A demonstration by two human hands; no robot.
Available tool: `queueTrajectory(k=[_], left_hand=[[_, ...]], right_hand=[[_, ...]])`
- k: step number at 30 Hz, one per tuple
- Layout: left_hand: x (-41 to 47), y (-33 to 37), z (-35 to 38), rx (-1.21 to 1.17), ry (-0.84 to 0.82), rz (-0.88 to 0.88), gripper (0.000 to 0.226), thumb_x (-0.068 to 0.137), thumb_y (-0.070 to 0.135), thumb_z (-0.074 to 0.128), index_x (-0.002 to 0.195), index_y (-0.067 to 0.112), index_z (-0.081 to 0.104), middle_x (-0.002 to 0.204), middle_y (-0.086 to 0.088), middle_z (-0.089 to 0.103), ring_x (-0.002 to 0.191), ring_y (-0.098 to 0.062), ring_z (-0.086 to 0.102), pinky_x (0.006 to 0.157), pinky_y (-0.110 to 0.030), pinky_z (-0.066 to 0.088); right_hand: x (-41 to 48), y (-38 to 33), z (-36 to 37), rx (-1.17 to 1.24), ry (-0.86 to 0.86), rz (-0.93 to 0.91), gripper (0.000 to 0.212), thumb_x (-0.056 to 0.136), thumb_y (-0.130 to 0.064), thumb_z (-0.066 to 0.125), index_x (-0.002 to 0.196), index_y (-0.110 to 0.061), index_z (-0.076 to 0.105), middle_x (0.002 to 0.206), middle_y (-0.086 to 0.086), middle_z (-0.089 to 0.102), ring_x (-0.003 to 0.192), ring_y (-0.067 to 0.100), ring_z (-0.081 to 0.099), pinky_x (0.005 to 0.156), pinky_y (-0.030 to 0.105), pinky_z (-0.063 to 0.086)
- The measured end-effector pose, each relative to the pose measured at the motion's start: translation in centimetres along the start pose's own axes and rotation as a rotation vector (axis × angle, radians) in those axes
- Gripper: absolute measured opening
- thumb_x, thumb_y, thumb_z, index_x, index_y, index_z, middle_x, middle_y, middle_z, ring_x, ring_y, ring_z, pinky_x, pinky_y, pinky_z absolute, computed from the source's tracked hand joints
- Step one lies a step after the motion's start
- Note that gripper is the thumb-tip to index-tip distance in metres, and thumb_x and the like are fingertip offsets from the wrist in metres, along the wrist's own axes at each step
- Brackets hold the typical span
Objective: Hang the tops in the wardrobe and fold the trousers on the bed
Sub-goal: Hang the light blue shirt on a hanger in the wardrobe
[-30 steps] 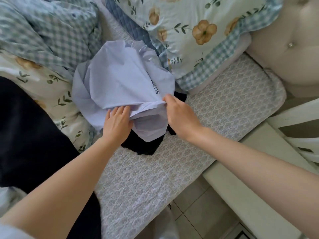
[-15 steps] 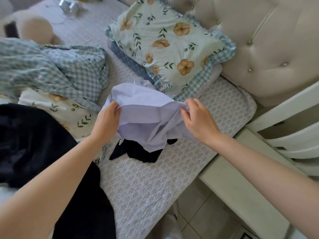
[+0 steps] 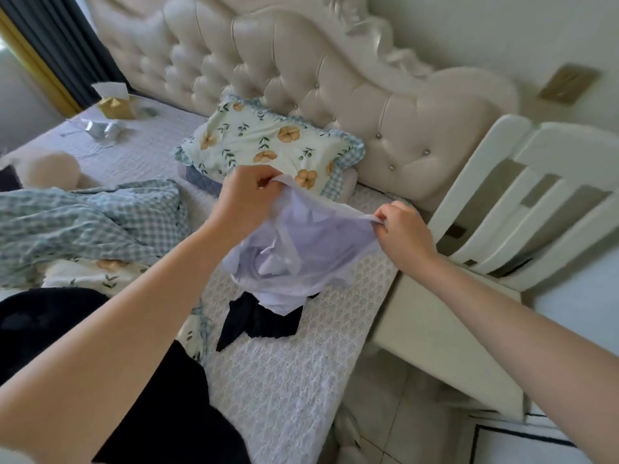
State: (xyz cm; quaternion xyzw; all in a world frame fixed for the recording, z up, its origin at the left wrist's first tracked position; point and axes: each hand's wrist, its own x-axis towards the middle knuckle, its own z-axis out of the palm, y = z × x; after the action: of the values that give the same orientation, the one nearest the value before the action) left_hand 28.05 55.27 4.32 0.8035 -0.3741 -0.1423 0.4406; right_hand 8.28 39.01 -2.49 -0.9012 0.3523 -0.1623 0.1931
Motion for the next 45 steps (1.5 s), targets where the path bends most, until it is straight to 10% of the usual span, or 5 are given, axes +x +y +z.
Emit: queueTrajectory(k=[13, 23, 33, 41, 45], left_hand=[[-4.7, 16.7, -1.2, -0.179, -0.106, 0.315, 0.026, 0.087, 0.011, 0.051, 0.089, 0.019, 0.076, 0.079, 0.002, 0.071, 0.075, -0.015, 0.061, 0.070, -0.034, 0.050], [-11.7, 28.0, -0.9, -0.278, -0.087, 0.476, 0.027, 0.092, 0.011, 0.055, 0.069, 0.021, 0.065, 0.051, 0.017, 0.050, 0.049, 0.001, 0.041, 0.050, -0.015, 0.033], [-18.5, 32.2, -2.6, 0.010, 0.004, 0.677, 0.020, 0.075, 0.021, 0.081, 0.085, 0.020, 0.063, 0.065, 0.010, 0.052, 0.067, -0.019, 0.049, 0.061, -0.028, 0.037], [-22.7, 32.2, -3.0, -0.081, 0.173, 0.515, 0.021, 0.083, -0.003, 0.046, 0.067, 0.009, 0.052, 0.057, -0.001, 0.043, 0.059, -0.020, 0.038, 0.050, -0.030, 0.028], [-24.8, 32.5, -3.2, -0.338, 0.030, 0.282, 0.026, 0.075, 0.014, 0.037, 0.081, 0.000, 0.057, 0.075, -0.014, 0.056, 0.070, -0.031, 0.058, 0.062, -0.057, 0.058]], right_hand=[[-8.9, -2.2, -18.3, 0.168, 0.388, 0.275, 0.031, 0.091, -0.020, 0.049, 0.065, -0.003, 0.054, 0.063, 0.015, 0.063, 0.060, 0.030, 0.061, 0.063, 0.039, 0.053], [-16.9, -4.2, -30.0, 0.473, 0.501, 0.339, 0.028, 0.100, -0.013, 0.041, 0.084, 0.003, 0.059, 0.086, 0.020, 0.067, 0.065, 0.028, 0.072, 0.060, 0.044, 0.061], [-23.4, -8.1, -40.7, 0.557, 0.701, 0.229, 0.024, 0.103, -0.021, 0.029, 0.107, -0.008, 0.048, 0.106, 0.011, 0.055, 0.094, 0.031, 0.063, 0.069, 0.046, 0.060], [-29.3, -9.3, -42.8, 0.364, 0.734, 0.094, 0.019, 0.098, -0.030, 0.048, 0.099, -0.013, 0.042, 0.077, -0.006, 0.042, 0.062, 0.009, 0.039, 0.046, 0.010, 0.033], [-32.5, -9.2, -42.5, 0.204, 0.598, 0.073, 0.034, 0.090, -0.041, 0.063, 0.104, -0.013, 0.050, 0.090, -0.005, 0.054, 0.077, 0.013, 0.050, 0.056, 0.010, 0.036]])
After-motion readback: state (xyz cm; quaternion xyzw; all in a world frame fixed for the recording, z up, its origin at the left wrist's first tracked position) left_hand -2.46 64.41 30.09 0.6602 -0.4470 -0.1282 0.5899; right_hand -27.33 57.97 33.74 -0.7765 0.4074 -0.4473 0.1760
